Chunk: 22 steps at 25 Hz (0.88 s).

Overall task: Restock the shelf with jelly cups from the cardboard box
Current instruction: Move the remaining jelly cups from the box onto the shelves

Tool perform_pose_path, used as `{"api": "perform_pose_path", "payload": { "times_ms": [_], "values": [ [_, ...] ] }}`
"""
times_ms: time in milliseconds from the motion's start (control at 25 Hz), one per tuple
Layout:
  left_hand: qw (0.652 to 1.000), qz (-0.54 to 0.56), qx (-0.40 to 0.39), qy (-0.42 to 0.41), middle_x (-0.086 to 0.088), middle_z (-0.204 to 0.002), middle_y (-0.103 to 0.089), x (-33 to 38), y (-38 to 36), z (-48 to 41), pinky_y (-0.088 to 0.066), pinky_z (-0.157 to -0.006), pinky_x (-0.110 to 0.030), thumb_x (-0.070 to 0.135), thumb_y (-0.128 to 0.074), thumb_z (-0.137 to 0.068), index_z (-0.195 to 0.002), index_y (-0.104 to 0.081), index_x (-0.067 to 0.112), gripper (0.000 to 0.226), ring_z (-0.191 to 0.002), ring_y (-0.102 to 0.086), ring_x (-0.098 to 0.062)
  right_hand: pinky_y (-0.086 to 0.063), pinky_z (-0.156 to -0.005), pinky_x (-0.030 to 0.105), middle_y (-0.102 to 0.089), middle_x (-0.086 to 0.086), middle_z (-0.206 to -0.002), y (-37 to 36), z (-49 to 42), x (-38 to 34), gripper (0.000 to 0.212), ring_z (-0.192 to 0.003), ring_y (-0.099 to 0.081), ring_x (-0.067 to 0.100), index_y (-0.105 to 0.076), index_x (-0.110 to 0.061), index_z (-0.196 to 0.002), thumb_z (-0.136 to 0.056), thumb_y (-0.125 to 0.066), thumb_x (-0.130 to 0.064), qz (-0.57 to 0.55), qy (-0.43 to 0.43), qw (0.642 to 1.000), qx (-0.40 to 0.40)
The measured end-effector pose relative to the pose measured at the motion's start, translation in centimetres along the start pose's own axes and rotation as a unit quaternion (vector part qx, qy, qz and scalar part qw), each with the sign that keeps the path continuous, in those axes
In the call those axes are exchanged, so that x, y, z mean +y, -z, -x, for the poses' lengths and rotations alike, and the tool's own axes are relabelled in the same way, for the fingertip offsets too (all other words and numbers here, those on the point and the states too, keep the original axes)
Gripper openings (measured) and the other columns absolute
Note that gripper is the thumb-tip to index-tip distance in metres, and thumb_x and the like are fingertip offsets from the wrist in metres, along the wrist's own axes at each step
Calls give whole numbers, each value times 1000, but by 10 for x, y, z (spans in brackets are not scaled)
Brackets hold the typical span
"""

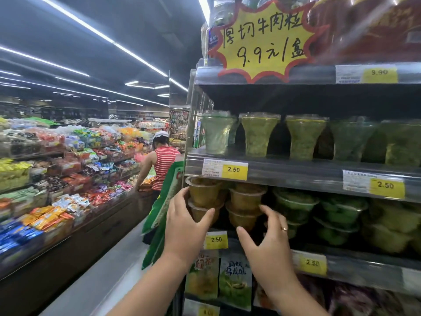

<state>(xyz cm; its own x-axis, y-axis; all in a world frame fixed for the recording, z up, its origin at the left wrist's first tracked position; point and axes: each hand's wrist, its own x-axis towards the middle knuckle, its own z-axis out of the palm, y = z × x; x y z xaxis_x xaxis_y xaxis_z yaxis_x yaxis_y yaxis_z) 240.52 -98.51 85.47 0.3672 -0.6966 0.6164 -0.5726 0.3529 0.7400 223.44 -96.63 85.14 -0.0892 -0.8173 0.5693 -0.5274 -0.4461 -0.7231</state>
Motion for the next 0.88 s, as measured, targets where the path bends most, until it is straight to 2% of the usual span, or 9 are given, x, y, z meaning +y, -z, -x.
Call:
{"api": "perform_pose_path", "payload": {
  "times_ms": [40, 120, 280, 440, 560, 640, 720, 800, 880],
  "values": [
    [1000, 12, -14, 16, 6, -133, -45, -1, -2, 0, -39, -106, -33, 39, -74, -81, -141, -36, 24, 73, -126, -43, -13, -33, -102, 23, -32, -8, -141, -4, 1, 0, 66, -129, -37, 12, -34, -30, -141, -85, -69, -36, 12, -21, 1000, -3],
    [998, 43, -18, 42, 8, -130, -50, -1, -7, -4, -42, -98, -29, 40, -74, -81, -141, -36, 26, 72, -119, -48, -11, -32, -96, 22, -33, -5, -145, -9, -4, -6, 74, -130, -39, 13, -28, -25, -147, -86, -68, -36, 11, -33, 999, 1],
    [992, 95, 8, 89, 13, -110, -58, 2, -15, -13, -46, -90, -30, 39, -76, -79, -133, -45, 29, 63, -105, -57, -12, -41, -94, 30, -48, 2, -136, -17, -25, -12, 71, -123, -50, 23, -35, -22, -145, -85, -68, -39, -1, -69, 997, 37],
    [990, 98, 15, 103, 9, -116, -60, -3, -18, -18, -48, -91, -33, 40, -73, -81, -134, -44, 27, 62, -107, -58, -15, -44, -95, 36, -55, 5, -129, -31, -37, -12, 62, -119, -54, 27, -42, -21, -140, -85, -69, -35, 0, -94, 994, 60],
    [992, 80, 4, 97, 7, -122, -59, -8, -15, -18, -44, -90, -30, 41, -70, -83, -137, -44, 26, 61, -113, -57, -17, -44, -97, 35, -57, 1, -130, -35, -37, -11, 62, -121, -55, 25, -42, -25, -140, -85, -68, -37, -19, -101, 993, 53],
    [994, 65, 1, 87, 4, -134, -52, -8, -12, -9, -40, -96, -29, 41, -69, -85, -141, -40, 25, 65, -124, -50, -16, -42, -98, 31, -55, -2, -133, -30, -31, -9, 65, -124, -53, 21, -39, -26, -143, -86, -68, -37, -35, -91, 994, 40],
    [995, 46, 42, 78, 1, -140, -43, -1, -11, 14, -31, -104, -30, 39, -69, -85, -141, -39, 24, 66, -133, -38, -18, -35, -102, 25, -47, -6, -143, -22, -16, -6, 71, -132, -44, 15, -29, -29, -150, -89, -65, -37, -37, -64, 997, 12],
    [993, 52, 103, 27, 3, -130, -45, 10, -15, 45, -30, -104, -32, 36, -71, -82, -128, -47, 26, 53, -128, -37, -18, -29, -110, 24, -37, -11, -151, -10, 2, -1, 76, -139, -35, 10, -21, -31, -153, -91, -63, -37, -55, -50, 997, -16],
    [993, 100, 52, -16, 16, -118, -48, 24, -27, 69, -40, -100, -30, 41, -70, -81, -114, -47, 37, 41, -117, -46, -6, -35, -113, 32, -44, -13, -146, 6, 16, 10, 67, -135, -40, 6, -31, -32, -149, -91, -64, -35, -81, -48, 996, 8]
  ]
}}
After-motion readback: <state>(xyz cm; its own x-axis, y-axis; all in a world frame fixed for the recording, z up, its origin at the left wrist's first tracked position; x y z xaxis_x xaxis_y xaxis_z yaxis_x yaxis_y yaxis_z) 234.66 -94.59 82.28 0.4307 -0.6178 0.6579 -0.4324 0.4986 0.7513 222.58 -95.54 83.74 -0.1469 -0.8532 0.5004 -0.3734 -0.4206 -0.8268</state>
